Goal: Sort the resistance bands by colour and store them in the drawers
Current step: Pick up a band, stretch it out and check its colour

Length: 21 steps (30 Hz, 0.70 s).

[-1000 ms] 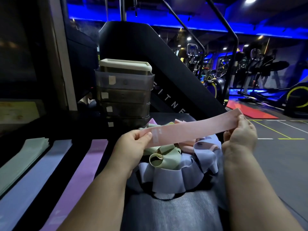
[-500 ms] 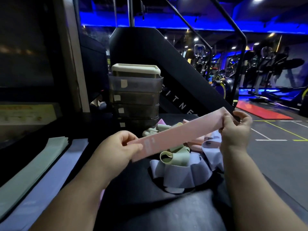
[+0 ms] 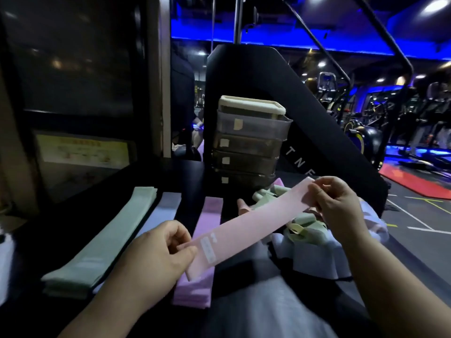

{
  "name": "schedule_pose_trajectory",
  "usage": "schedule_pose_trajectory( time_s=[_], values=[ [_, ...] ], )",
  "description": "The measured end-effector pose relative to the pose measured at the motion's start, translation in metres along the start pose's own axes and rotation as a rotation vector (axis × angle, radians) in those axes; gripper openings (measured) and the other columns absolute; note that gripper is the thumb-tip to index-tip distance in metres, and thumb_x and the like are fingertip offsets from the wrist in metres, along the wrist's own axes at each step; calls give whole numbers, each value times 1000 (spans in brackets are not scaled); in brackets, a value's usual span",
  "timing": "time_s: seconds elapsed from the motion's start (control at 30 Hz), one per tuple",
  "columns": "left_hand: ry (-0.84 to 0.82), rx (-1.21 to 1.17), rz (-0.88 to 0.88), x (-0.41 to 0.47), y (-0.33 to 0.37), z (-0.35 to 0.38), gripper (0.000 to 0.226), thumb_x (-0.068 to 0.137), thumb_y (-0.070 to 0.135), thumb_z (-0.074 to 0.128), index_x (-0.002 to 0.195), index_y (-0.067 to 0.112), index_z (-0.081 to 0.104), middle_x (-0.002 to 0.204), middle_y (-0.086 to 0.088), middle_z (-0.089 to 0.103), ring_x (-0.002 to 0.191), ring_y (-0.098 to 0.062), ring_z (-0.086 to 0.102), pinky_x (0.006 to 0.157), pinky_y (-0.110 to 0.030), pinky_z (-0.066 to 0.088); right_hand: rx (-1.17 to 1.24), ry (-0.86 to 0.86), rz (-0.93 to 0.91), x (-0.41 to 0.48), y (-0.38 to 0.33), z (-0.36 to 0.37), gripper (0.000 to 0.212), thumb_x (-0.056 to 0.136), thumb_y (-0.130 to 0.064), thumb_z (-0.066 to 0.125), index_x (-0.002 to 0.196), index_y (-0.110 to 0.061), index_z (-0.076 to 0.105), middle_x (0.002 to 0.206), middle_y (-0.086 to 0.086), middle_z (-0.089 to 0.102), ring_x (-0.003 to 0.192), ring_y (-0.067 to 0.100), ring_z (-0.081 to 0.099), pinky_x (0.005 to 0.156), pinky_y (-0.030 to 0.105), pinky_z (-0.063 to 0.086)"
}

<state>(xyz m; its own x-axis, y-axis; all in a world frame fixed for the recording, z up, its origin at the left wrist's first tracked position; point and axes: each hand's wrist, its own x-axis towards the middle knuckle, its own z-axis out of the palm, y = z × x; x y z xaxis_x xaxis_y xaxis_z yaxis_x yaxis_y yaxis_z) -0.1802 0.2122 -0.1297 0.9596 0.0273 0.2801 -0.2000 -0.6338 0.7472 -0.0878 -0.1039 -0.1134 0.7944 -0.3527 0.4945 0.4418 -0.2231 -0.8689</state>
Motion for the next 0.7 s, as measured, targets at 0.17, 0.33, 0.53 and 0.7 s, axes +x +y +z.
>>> schedule_pose_trajectory(
  time_s=[0.17,0.33,0.53,0.7],
  values=[
    [3,33,-61,2,-20,-21,11,82,25,66,73,26,60,69,14,68,63,-8,61,64,-30,48,12,-130,107,3,-29,36,10,97,-6,55,90,-8,61,67,11,59,43,7,47,35,13,34],
    [20,61,-96,0,-35,-37,11,78,29,66,68,29,60,65,19,64,55,0,54,54,-20,41,-61,-272,171,19,-46,90,22,86,8,57,95,-9,67,78,14,60,61,19,52,48,19,41],
    [-22,59,-69,-7,-43,-48,9,75,35,64,70,29,59,68,20,64,57,0,54,55,-19,41,-208,-182,87,38,-30,151,32,72,-9,64,90,-35,63,92,12,71,73,22,63,64,34,49],
    [-66,80,-34,-7,-46,-51,11,83,32,59,84,32,48,67,17,65,56,0,49,54,-19,35,-335,-173,76,35,-16,187,30,78,-14,67,93,-37,55,79,1,69,76,23,66,75,41,56]
  ],
)
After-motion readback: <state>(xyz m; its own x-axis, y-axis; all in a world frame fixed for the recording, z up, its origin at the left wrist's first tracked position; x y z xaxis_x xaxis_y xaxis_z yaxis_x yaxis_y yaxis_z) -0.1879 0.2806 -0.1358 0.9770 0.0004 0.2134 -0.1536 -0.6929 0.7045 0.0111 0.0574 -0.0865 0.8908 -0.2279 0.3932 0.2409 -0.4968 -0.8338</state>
